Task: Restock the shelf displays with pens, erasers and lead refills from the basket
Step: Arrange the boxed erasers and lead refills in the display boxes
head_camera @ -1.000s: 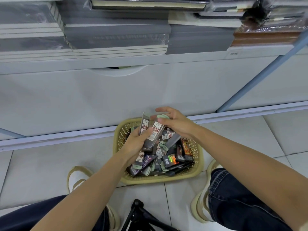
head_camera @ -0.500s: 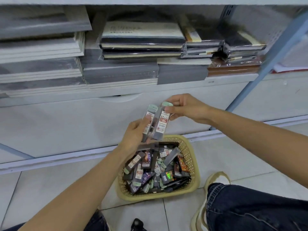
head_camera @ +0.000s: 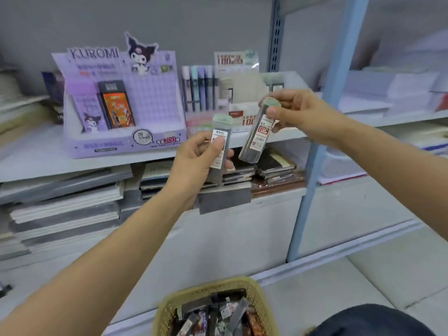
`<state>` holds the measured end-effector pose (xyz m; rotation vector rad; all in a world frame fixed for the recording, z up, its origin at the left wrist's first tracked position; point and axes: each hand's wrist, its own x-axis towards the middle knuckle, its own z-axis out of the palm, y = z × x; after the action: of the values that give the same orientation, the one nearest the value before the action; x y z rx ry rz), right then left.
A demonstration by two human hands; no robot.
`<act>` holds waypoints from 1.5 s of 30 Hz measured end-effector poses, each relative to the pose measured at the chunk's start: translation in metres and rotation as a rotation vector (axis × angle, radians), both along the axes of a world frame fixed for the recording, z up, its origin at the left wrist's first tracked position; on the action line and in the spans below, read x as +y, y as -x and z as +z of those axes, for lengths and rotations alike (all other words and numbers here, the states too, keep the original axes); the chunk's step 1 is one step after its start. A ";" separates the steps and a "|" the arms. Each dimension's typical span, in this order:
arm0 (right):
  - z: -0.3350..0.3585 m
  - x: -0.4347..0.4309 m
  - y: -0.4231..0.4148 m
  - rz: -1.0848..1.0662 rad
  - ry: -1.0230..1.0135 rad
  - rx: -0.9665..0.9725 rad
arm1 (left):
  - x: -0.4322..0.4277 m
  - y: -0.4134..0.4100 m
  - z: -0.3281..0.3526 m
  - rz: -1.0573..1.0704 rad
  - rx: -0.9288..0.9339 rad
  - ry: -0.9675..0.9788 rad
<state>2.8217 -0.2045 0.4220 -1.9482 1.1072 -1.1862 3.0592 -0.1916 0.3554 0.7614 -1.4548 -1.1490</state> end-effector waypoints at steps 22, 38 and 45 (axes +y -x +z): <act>0.068 -0.126 0.082 -0.546 0.353 0.238 | -0.079 0.057 0.074 -0.006 0.057 0.051; 0.070 -0.145 0.095 -0.556 0.271 0.424 | -0.084 0.058 0.078 -0.082 0.078 0.030; 0.069 -0.155 0.092 -0.586 0.253 0.428 | -0.080 0.056 0.080 -0.097 0.083 0.007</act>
<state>2.7295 -0.3592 0.4912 -2.2103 1.9300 -1.2724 3.0032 -0.2716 0.4354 0.6362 -1.4386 -1.2341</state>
